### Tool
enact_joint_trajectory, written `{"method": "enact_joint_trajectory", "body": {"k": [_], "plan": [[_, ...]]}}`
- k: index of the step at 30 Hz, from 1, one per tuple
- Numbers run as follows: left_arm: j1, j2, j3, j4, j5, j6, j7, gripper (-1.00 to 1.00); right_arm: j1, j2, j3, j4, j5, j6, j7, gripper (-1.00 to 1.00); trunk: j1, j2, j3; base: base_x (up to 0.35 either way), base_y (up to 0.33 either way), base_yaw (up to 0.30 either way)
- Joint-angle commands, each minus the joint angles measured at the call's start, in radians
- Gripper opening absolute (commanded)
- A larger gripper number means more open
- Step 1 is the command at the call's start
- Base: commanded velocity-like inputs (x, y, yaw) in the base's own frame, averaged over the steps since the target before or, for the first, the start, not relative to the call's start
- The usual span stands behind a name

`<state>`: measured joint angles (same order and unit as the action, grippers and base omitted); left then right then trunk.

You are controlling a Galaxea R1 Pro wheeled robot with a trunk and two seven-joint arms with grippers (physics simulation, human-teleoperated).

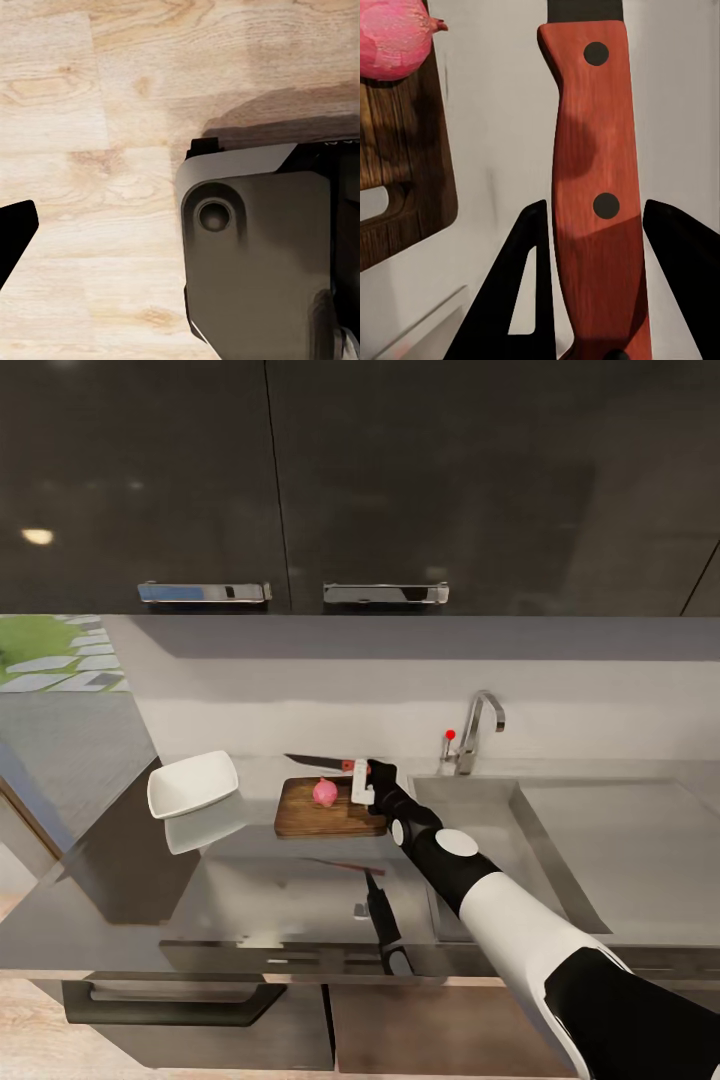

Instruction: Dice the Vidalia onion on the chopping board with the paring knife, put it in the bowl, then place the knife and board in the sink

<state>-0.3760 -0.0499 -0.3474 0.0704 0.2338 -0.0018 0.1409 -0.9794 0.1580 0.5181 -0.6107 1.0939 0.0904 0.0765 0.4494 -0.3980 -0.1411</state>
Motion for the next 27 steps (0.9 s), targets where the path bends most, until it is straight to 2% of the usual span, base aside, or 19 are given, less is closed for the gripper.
{"method": "enact_joint_trajectory", "body": {"k": [1,9,27], "plan": [[-0.001,-0.001,-0.009,0.003,0.009,0.000,0.002,1.00,-0.001,-0.001,0.003,-0.002,0.009,0.007,0.003,-1.00,0.001,-0.002,-0.002,0.000,0.000,0.000],[-0.001,0.001,-0.009,0.002,0.009,0.000,0.002,1.00,-0.001,0.001,0.003,0.000,0.009,0.006,-0.027,-1.00,0.001,-0.002,-0.002,0.000,0.000,0.000],[-0.001,0.001,-0.009,0.002,0.009,-0.001,0.002,1.00,-0.001,0.002,0.003,0.000,0.009,0.006,-0.034,-1.00,0.001,-0.002,-0.002,0.000,0.000,0.000]]}}
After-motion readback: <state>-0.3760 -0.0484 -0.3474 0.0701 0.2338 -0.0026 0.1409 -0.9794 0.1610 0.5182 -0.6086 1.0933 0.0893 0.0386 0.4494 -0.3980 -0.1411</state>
